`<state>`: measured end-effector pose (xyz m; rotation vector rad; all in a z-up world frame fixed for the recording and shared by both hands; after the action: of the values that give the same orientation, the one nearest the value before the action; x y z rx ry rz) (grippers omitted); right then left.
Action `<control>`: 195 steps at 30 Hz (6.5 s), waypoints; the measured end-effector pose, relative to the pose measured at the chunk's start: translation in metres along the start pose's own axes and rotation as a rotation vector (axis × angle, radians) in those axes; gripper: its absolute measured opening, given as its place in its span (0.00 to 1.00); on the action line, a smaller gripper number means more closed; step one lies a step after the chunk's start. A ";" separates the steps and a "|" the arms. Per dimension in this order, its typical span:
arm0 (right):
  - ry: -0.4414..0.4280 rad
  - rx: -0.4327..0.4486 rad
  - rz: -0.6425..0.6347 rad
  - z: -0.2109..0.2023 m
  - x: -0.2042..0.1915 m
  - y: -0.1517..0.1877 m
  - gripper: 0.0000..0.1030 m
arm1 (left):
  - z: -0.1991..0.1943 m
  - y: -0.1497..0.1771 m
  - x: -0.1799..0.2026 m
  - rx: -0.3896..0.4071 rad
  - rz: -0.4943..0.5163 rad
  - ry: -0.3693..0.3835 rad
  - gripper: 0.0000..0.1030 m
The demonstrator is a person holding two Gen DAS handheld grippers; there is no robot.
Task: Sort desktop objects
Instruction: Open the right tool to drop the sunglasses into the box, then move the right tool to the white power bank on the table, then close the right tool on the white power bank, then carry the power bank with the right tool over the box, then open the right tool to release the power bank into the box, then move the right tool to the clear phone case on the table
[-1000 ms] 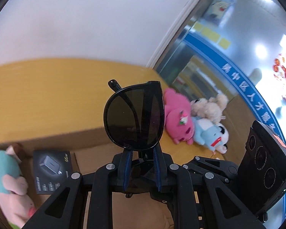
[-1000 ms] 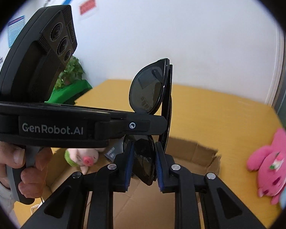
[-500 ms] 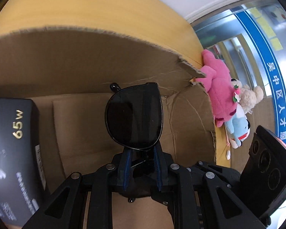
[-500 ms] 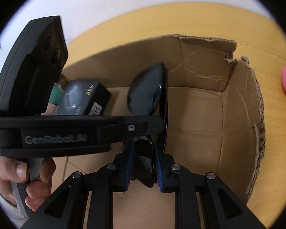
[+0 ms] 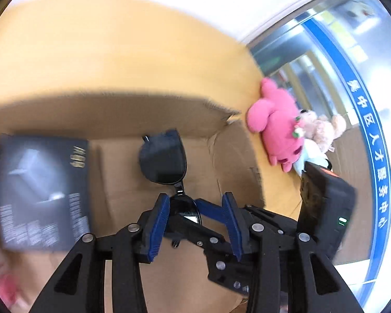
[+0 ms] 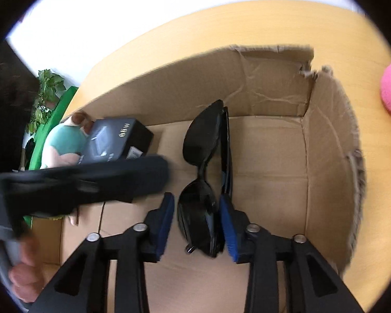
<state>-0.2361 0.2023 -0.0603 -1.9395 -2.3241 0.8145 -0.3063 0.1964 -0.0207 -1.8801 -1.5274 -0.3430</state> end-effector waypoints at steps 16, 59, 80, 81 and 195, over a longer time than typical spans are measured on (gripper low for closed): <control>0.383 0.538 -0.211 -0.161 -0.050 0.066 0.82 | -0.231 0.139 0.051 0.619 0.341 -0.476 0.99; -0.147 0.094 -0.698 0.005 -0.221 0.251 0.81 | -0.175 0.369 -0.147 0.232 -0.016 -0.300 0.69; 0.028 0.131 -0.609 -0.032 -0.131 0.251 0.63 | -0.091 0.348 -0.054 0.166 0.049 -0.205 0.52; 0.031 0.135 -0.603 -0.032 -0.130 0.250 0.63 | -0.091 0.347 -0.052 0.170 0.051 -0.211 0.52; 0.391 0.576 -0.186 -0.155 -0.079 0.144 0.81 | -0.195 0.250 0.021 0.596 0.272 -0.475 0.99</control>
<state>-0.0352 0.2031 0.0427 -1.4559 -1.7576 0.8669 -0.0250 0.0665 0.0498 -1.7006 -1.4159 0.6585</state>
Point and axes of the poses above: each gripper's, at about its wrist camera, not at the fingertips, and z roughly the way its jaws point, x to its right, y to its underside, the point moved 8 cm from there along z, roughly the way its jaws point, and after that the axes turned 3 degrees about y, right-handed, at the moved point
